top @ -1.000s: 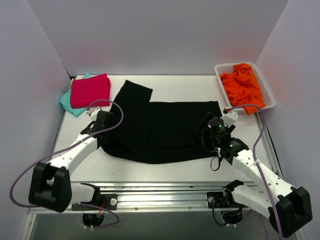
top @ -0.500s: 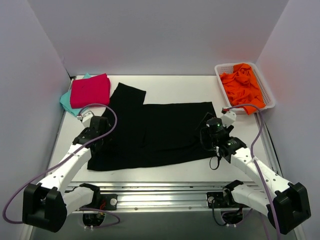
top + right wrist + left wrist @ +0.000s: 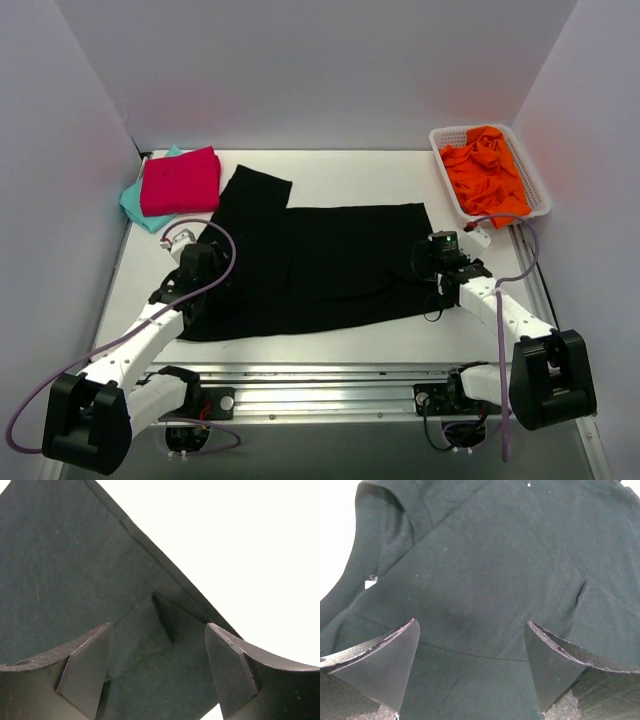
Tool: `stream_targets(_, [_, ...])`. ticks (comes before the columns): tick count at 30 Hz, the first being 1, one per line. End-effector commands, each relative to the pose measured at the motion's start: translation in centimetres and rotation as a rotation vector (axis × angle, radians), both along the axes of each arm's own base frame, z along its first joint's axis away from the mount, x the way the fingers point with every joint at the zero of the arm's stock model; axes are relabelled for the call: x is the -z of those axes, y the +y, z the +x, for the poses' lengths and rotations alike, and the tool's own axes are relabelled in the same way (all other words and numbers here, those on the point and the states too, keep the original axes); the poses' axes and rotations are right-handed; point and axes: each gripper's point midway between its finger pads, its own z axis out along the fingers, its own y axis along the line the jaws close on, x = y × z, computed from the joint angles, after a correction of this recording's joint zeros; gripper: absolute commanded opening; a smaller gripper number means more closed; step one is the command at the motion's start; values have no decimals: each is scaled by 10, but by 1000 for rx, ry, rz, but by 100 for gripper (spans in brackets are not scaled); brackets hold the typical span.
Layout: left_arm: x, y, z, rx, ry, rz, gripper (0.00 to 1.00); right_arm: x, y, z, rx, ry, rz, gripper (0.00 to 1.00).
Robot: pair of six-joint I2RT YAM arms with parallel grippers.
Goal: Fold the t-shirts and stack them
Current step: Fold the tshirt
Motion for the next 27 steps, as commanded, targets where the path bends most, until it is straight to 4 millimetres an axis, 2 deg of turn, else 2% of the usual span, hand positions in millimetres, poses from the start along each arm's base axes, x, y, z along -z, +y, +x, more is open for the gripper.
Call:
stream_targets(1, [-17, -17, 19, 41, -92, -70, 94, -3, -9, 3, 18, 2, -18, 70])
stream_targets(4, [-18, -22, 21, 62, -108, -89, 94, 3, -15, 6, 36, 26, -27, 68])
stream_targets(11, [-17, -28, 24, 83, -120, -109, 94, 20, -9, 16, 28, 90, -16, 63])
stream_targets(16, [-17, -28, 24, 82, -123, -108, 94, 24, -5, 28, 21, 92, -9, 57])
stream_targets(22, [-19, -24, 21, 71, -128, -98, 94, 22, -5, 33, 17, 91, -18, 36])
stream_targets(27, [-23, -23, 22, 68, -137, -97, 94, 21, -8, 32, 20, 96, -31, 31])
